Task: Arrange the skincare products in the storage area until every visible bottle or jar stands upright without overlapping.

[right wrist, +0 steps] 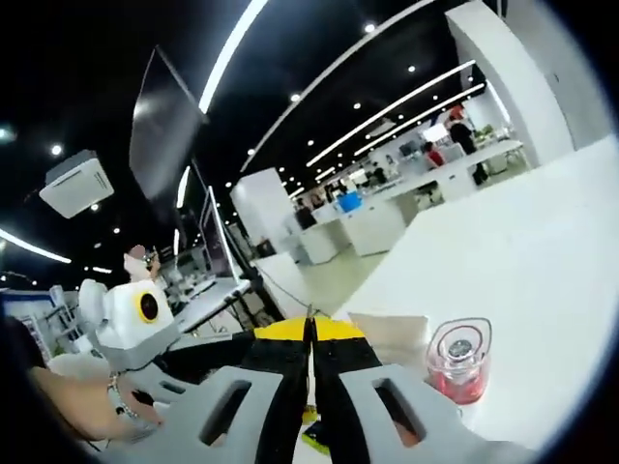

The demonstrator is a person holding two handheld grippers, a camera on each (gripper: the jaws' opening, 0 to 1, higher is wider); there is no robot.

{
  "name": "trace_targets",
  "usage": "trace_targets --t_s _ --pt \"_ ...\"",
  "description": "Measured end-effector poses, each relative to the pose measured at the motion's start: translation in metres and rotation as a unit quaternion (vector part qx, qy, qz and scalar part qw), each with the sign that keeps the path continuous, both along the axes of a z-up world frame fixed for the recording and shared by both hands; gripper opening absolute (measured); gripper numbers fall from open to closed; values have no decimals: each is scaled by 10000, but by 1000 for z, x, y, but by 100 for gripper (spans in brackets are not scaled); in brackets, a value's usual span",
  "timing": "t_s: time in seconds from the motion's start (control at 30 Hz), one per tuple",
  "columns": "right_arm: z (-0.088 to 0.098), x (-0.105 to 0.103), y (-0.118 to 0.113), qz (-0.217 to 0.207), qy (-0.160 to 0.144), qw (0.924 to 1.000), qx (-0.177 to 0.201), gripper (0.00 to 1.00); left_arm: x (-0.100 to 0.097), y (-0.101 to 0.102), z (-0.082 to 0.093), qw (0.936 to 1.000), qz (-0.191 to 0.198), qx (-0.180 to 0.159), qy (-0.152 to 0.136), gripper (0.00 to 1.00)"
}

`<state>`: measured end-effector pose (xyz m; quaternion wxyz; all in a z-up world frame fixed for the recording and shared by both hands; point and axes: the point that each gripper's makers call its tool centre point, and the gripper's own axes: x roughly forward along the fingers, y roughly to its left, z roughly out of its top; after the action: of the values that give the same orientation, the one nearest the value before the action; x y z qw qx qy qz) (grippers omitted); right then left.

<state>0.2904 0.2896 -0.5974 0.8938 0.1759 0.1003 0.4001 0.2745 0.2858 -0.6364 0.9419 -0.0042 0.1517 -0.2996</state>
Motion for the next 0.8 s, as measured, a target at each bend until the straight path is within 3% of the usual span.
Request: trace_targets --t_s 0.07,0.13,0.37,0.47,0.63,0.7,0.8 --pt "-1 -1 2 -15 -248 9994 -248 0 3 3 2 9994 175 232 -178 63" --pt "-1 -2 4 -30 -480 9977 -474 0 4 3 4 9992 230 228 -248 59" --pt "-1 -7 11 62 -626 9964 -564 0 9 19 -4 9988 437 240 -2 47" --pt "-2 -8 13 93 -578 9967 -564 0 9 20 -3 9990 437 45 108 46" --pt "-12 -10 16 233 -367 9968 -672 1 10 23 -9 9984 499 166 195 43" --pt "-15 -10 14 221 -287 9968 -714 4 12 30 -12 9975 636 213 234 43" --pt "-13 -9 11 145 -386 9960 -795 8 16 41 -12 9954 884 1 355 42"
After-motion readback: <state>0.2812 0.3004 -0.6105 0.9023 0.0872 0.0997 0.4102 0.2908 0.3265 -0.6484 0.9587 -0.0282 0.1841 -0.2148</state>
